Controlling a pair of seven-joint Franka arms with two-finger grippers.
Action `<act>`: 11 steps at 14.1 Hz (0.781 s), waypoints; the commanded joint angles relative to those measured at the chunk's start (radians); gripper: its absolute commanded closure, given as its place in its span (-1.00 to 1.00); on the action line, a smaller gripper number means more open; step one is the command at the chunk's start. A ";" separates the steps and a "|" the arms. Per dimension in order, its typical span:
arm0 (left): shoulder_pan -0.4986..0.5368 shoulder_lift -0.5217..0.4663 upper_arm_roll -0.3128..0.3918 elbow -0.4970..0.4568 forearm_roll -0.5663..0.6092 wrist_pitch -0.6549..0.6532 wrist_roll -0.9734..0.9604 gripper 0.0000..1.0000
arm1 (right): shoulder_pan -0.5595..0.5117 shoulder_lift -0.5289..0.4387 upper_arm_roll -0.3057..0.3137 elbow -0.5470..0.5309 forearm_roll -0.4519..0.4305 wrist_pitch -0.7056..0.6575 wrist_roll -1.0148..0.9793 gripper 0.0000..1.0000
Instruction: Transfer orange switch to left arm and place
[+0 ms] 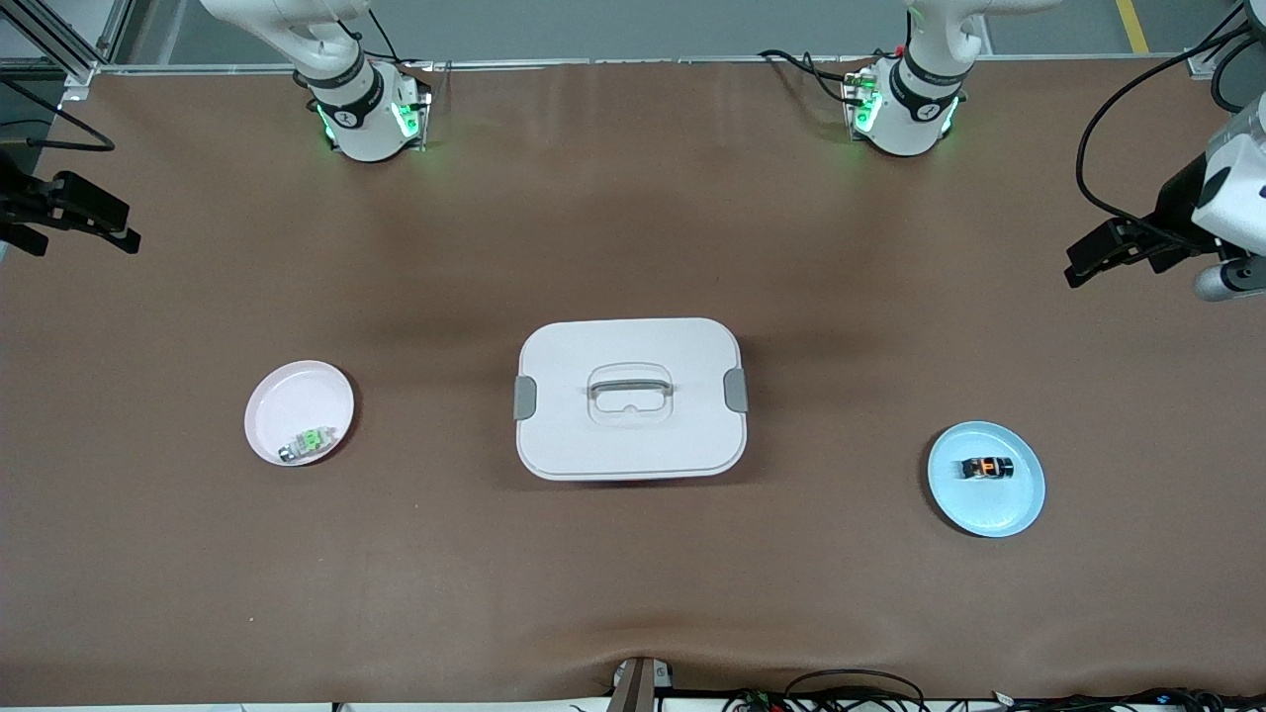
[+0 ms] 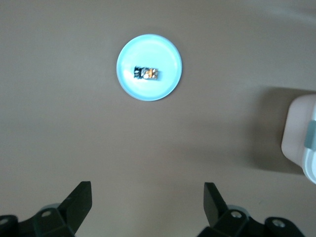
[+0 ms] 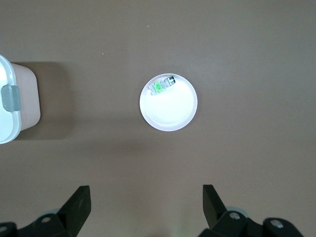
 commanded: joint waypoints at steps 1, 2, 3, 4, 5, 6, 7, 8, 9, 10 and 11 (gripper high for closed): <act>0.001 0.034 0.000 0.088 -0.010 -0.025 0.121 -1.00 | 0.000 -0.022 0.000 -0.018 -0.015 0.008 -0.001 -1.00; -0.001 0.050 -0.007 0.118 -0.010 -0.025 0.119 -1.00 | -0.002 -0.022 0.000 -0.019 -0.015 0.008 -0.001 -1.00; 0.001 0.056 -0.019 0.125 -0.006 -0.025 0.118 -1.00 | -0.002 -0.022 0.000 -0.019 -0.015 0.008 -0.001 -1.00; 0.004 0.059 -0.022 0.125 -0.009 -0.025 0.118 -1.00 | -0.002 -0.022 0.000 -0.019 -0.014 0.008 -0.001 -1.00; 0.007 0.059 -0.022 0.123 -0.010 -0.028 0.118 -1.00 | -0.002 -0.022 0.000 -0.019 -0.014 0.008 -0.001 -1.00; 0.009 0.059 -0.022 0.119 -0.010 -0.042 0.116 -1.00 | -0.002 -0.022 0.000 -0.019 -0.014 0.008 -0.001 -1.00; 0.012 0.057 -0.022 0.114 -0.012 -0.059 0.107 -1.00 | -0.002 -0.022 0.000 -0.019 -0.014 0.008 -0.001 -1.00; 0.016 0.053 -0.023 0.111 -0.016 -0.085 0.089 -1.00 | -0.002 -0.022 0.000 -0.019 -0.014 0.008 -0.001 -1.00; 0.015 0.050 -0.023 0.103 -0.016 -0.091 0.078 -1.00 | -0.002 -0.022 0.000 -0.019 -0.014 0.008 -0.001 -1.00; 0.015 0.045 -0.025 0.102 -0.016 -0.099 0.076 -1.00 | -0.002 -0.022 0.000 -0.019 -0.014 0.008 -0.001 -1.00; 0.016 0.039 -0.025 0.100 -0.018 -0.113 0.078 -1.00 | -0.002 -0.022 -0.001 -0.019 -0.014 0.008 -0.001 -1.00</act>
